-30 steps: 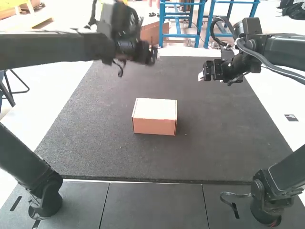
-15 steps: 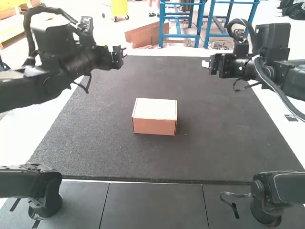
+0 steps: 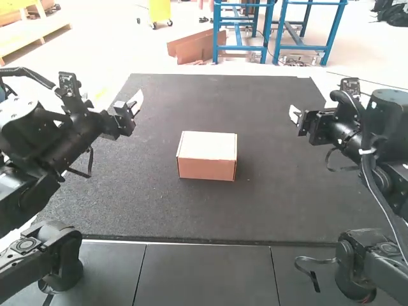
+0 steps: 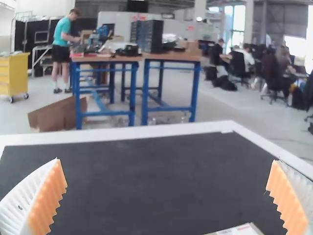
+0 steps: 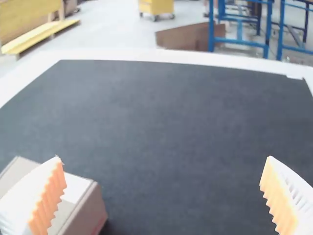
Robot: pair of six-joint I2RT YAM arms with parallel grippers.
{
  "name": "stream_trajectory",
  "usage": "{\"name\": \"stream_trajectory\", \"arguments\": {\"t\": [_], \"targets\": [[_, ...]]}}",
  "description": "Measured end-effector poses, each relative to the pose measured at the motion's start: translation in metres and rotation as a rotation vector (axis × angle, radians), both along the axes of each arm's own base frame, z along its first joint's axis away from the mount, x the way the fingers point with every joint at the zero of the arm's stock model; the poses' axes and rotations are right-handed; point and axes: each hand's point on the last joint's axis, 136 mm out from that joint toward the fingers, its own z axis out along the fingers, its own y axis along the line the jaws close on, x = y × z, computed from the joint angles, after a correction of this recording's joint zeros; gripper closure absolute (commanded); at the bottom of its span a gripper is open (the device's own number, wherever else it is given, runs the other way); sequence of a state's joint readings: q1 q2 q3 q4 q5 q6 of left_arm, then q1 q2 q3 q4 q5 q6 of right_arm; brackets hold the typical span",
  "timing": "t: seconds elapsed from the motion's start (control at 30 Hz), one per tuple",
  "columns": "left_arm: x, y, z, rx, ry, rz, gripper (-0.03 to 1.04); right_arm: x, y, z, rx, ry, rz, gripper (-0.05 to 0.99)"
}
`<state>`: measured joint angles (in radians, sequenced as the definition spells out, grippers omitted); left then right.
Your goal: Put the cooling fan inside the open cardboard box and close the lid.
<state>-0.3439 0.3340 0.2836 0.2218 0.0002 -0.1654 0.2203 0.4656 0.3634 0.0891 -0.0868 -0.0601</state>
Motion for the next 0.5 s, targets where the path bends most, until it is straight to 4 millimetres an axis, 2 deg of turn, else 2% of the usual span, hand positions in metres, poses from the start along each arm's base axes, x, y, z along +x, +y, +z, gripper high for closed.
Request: {"name": "stream_trajectory", "arguments": {"t": [0.23, 0.3, 0.37, 0.5], "targets": [[-0.024, 0.011, -0.019, -0.035, -0.089, 0.014, 0.04, -0.024, -0.014, 0.021, 0.02, -0.209, -0.052, 0.03], [-0.026, 0.012, -0.021, -0.041, -0.108, 0.014, 0.04, -0.024, -0.017, 0.013, 0.008, -0.214, -0.065, 0.03], [-0.026, 0.012, -0.025, -0.037, -0.101, 0.015, 0.04, -0.024, -0.021, -0.002, -0.009, -0.208, -0.082, 0.03], [-0.021, 0.01, -0.042, -0.025, -0.07, 0.016, 0.05, -0.024, -0.028, -0.031, -0.038, -0.21, -0.111, 0.03]]}}
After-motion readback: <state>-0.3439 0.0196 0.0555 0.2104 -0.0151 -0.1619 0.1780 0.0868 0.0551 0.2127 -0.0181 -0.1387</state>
